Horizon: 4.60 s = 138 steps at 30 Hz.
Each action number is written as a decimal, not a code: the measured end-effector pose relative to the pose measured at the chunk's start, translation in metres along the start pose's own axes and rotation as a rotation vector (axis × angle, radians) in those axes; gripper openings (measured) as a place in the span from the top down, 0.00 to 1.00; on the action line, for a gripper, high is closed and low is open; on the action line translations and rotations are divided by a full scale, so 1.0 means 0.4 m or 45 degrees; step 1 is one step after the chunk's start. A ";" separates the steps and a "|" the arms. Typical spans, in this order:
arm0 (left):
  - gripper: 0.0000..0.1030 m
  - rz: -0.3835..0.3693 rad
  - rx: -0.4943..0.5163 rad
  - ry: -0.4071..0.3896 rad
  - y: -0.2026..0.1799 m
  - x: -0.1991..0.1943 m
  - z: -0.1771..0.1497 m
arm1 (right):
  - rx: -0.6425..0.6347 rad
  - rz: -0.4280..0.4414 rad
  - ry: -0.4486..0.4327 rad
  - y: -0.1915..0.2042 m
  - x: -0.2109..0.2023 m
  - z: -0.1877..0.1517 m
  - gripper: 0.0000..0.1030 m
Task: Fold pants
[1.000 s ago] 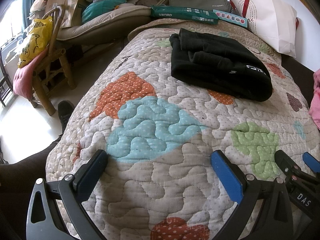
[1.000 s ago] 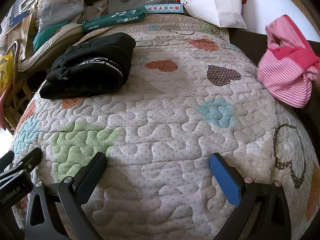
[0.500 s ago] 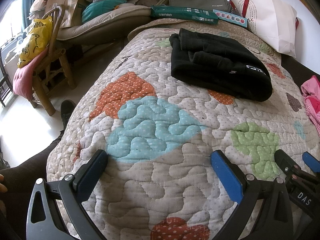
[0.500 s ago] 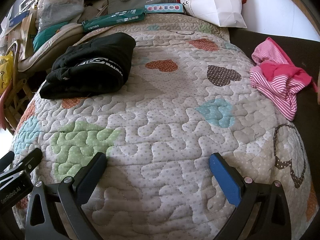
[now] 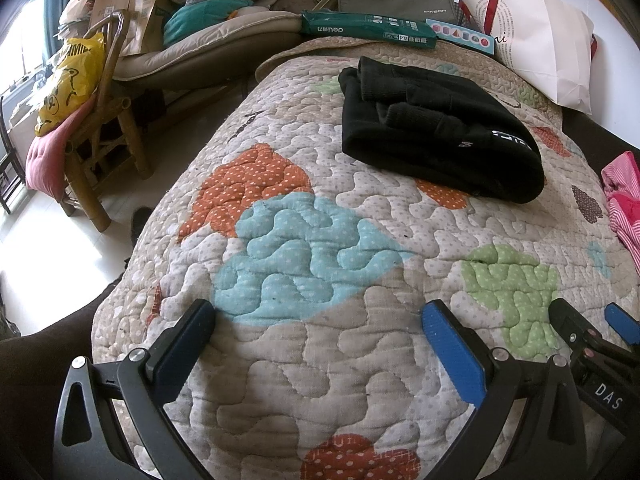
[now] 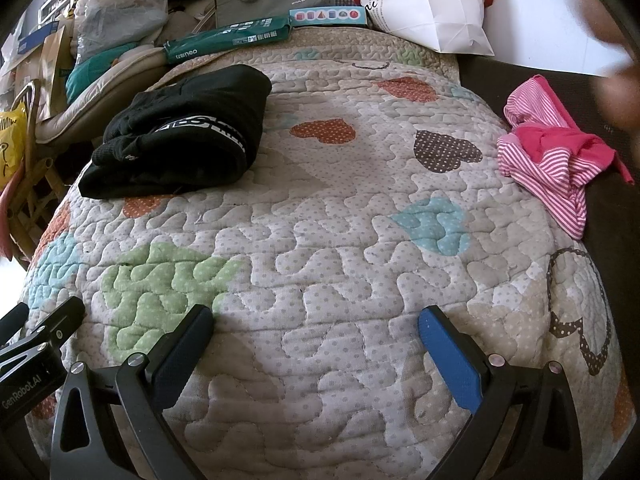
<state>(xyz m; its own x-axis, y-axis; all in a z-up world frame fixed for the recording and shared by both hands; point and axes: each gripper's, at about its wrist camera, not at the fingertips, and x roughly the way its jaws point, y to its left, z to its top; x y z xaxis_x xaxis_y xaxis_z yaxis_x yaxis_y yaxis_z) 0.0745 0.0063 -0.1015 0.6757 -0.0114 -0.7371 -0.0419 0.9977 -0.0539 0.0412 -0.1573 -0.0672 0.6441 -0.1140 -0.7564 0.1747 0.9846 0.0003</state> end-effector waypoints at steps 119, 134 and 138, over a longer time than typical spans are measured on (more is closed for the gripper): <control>0.00 0.070 0.038 0.030 -0.018 0.003 -0.021 | -0.037 -0.033 0.018 -0.025 0.020 0.008 0.00; 0.00 0.069 0.037 0.030 -0.017 0.004 -0.022 | -0.038 -0.033 0.019 -0.027 0.019 0.008 0.00; 0.00 0.069 0.038 0.030 -0.017 0.004 -0.022 | -0.038 -0.033 0.019 -0.028 0.019 0.008 0.00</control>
<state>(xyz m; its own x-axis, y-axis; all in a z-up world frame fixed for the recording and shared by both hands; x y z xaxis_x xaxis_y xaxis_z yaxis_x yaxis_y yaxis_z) 0.0693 -0.0011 -0.1082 0.6556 0.0412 -0.7540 -0.0557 0.9984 0.0061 0.0466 -0.1695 -0.0709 0.6284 -0.1377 -0.7656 0.1686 0.9849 -0.0389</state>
